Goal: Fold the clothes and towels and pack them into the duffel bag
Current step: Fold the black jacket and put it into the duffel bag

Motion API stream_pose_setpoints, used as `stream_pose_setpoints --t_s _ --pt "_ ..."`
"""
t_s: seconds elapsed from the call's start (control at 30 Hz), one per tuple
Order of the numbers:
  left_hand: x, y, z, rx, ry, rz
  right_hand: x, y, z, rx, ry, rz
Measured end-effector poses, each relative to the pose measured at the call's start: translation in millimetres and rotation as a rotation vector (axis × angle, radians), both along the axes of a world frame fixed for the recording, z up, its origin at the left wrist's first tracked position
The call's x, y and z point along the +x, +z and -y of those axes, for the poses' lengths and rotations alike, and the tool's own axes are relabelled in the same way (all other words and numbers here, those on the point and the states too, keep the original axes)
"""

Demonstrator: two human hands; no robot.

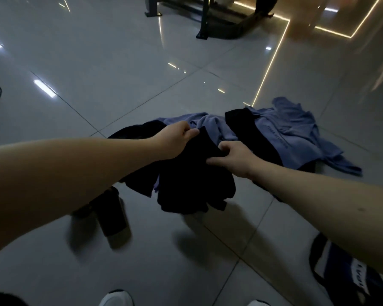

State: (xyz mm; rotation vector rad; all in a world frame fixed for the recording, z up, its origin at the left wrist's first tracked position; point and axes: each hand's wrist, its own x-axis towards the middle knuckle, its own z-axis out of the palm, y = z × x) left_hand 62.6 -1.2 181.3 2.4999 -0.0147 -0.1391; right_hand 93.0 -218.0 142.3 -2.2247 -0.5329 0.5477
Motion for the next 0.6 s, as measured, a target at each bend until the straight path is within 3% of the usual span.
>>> stream_pose_setpoints --t_s 0.1,0.33,0.43,0.6 --pt "-17 24 5 0.027 -0.128 -0.01 2 39 9 -0.132 0.061 0.098" --pt "-52 33 6 0.124 -0.275 0.063 -22 68 26 -0.134 0.04 0.183" --pt "-59 33 1 0.145 -0.212 -0.02 -27 76 33 -0.195 0.033 0.129" --pt "-60 30 2 -0.073 -0.056 -0.13 -24 80 35 -0.078 -0.108 0.026"
